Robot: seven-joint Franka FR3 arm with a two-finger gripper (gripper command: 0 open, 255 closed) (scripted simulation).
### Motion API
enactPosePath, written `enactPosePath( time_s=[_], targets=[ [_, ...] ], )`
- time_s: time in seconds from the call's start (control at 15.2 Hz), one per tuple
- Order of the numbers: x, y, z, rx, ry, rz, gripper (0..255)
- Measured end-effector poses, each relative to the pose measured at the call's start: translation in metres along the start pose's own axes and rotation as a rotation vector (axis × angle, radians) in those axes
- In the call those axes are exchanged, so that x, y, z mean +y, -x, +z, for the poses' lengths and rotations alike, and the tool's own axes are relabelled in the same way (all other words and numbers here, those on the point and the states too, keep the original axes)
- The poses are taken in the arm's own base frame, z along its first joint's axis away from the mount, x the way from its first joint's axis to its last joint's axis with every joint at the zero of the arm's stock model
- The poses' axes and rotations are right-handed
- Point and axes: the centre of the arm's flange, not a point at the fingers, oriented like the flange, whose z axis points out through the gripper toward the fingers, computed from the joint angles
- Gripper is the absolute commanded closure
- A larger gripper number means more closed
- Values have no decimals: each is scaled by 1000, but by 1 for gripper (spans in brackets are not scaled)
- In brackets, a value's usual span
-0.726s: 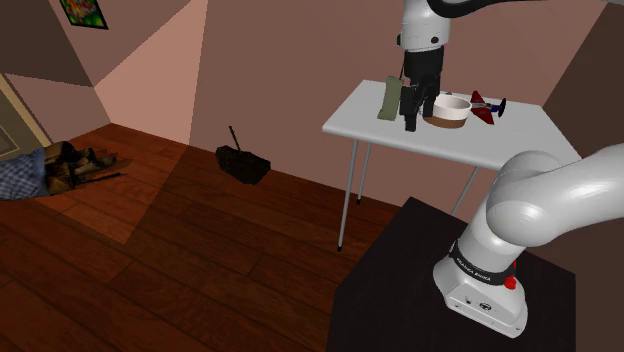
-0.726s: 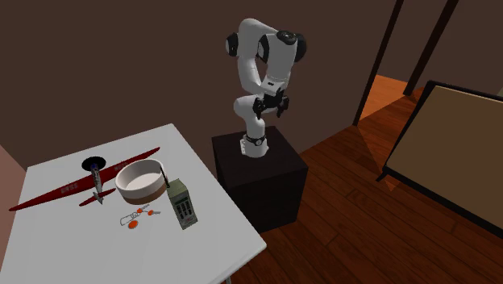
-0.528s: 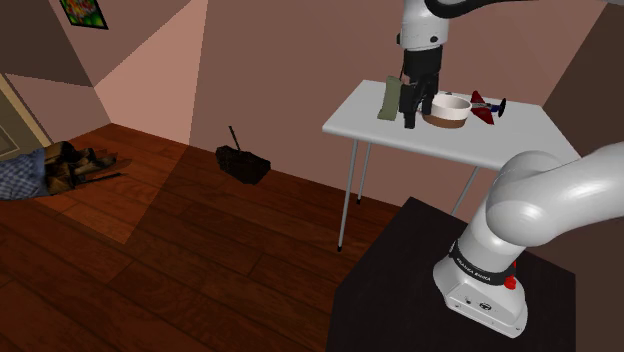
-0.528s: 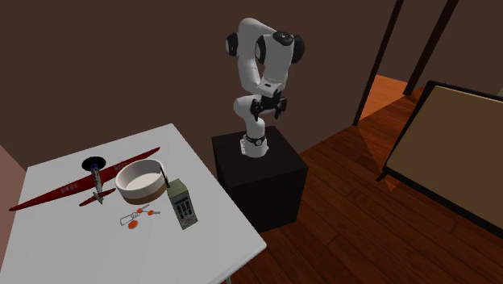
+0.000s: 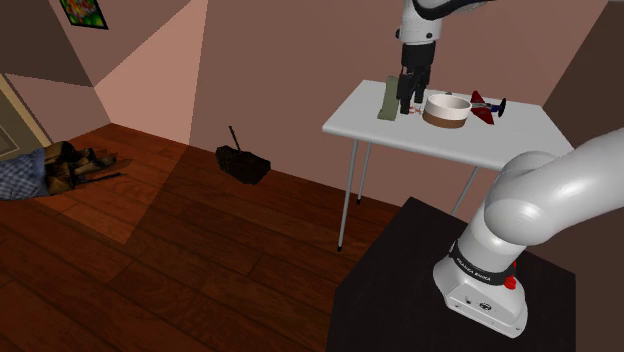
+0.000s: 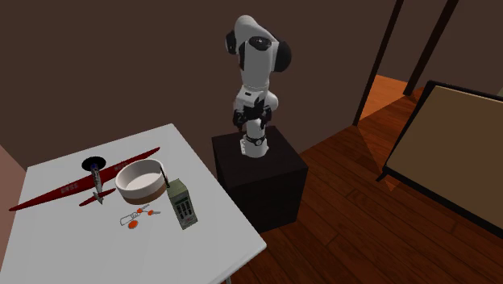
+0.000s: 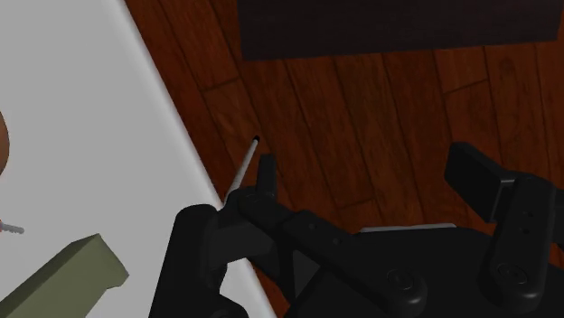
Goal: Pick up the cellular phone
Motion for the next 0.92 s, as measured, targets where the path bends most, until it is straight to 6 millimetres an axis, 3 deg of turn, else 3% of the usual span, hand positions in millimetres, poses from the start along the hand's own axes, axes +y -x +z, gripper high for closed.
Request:
enactPosePath(
  time_s=[0.92],
  targets=[
    [157,-86,4,106,-18,-72,0]
  ],
)
